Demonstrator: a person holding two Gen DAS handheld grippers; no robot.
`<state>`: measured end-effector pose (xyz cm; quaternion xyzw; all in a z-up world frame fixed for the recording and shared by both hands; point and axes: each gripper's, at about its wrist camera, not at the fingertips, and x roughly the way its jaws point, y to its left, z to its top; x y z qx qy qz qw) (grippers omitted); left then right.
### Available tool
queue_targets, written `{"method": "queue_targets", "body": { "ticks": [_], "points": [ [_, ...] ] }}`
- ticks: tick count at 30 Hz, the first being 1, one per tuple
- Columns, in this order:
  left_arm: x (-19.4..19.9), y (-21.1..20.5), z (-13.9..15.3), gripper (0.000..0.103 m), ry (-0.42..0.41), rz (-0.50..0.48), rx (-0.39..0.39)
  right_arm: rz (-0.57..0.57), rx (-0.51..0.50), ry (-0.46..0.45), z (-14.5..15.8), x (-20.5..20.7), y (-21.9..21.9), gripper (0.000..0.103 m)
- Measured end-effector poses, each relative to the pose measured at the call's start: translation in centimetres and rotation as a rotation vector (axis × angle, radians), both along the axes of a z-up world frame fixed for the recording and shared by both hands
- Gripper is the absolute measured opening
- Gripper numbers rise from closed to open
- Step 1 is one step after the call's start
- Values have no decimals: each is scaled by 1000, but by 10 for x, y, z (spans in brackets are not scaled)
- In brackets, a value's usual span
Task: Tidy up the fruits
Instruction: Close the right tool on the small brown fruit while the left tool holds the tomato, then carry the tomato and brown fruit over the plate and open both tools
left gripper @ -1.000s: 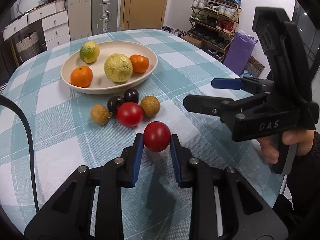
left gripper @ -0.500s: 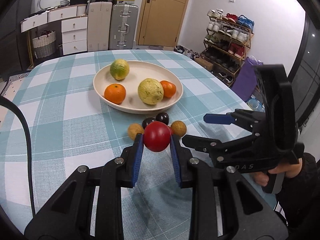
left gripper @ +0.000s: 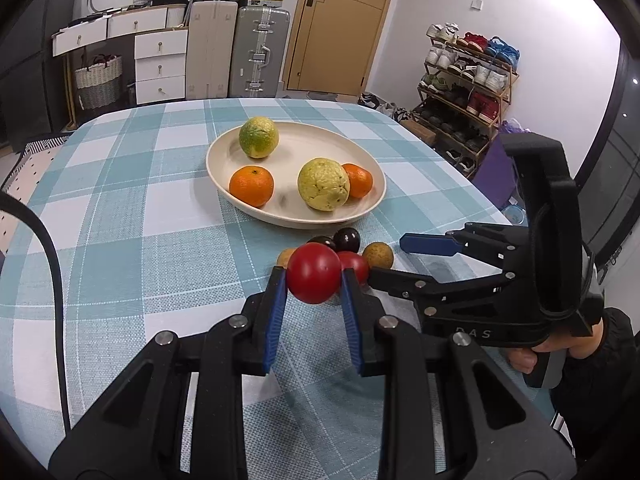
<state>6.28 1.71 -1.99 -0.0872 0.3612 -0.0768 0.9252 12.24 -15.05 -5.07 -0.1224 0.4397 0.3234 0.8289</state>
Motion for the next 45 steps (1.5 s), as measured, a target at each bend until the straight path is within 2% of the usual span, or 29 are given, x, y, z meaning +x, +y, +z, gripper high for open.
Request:
{"method": "queue_targets", "body": {
  "ticks": [3, 9, 16, 25, 34, 45],
  "points": [
    [-1, 1, 0, 24, 0, 2, 0, 2, -10, -13, 0, 1, 3, 50],
    [0, 3, -1, 24, -1, 9, 1, 18, -17, -29, 2, -1, 8, 30],
    [2, 5, -2, 24, -6, 18, 3, 17, -2, -54, 7, -4, 4, 29],
    [10, 5, 2, 24, -27, 22, 37, -24, 76, -86, 23, 1, -10, 29],
    [31, 10, 11, 24, -55, 36, 53, -86, 159, -72, 34, 19, -19, 29],
    [60, 15, 7, 24, -45, 44, 47, -124, 190, -60, 34, 39, -18, 29]
  ]
}}
